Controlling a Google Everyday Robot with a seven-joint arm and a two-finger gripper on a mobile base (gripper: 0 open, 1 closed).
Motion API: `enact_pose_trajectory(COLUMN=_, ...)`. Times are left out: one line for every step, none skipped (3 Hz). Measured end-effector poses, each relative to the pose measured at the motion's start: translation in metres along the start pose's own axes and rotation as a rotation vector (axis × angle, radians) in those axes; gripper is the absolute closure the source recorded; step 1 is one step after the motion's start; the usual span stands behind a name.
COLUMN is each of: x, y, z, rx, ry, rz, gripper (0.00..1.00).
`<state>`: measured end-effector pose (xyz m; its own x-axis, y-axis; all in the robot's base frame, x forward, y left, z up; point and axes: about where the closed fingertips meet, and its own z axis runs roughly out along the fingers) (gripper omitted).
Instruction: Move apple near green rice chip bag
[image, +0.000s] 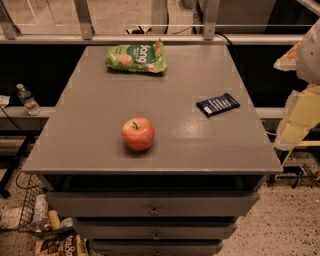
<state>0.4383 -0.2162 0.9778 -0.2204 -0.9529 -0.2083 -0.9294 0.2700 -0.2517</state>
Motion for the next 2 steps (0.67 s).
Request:
enact_pose_trajectory(x=0.000, y=0.000, z=0.000, rx=0.000, ry=-0.001, rz=0.000, gripper=0.00)
enact_pose_trajectory(x=-0.023, y=-0.005, z=0.016, rx=-0.017, ry=-0.079, rz=-0.006, gripper=0.00)
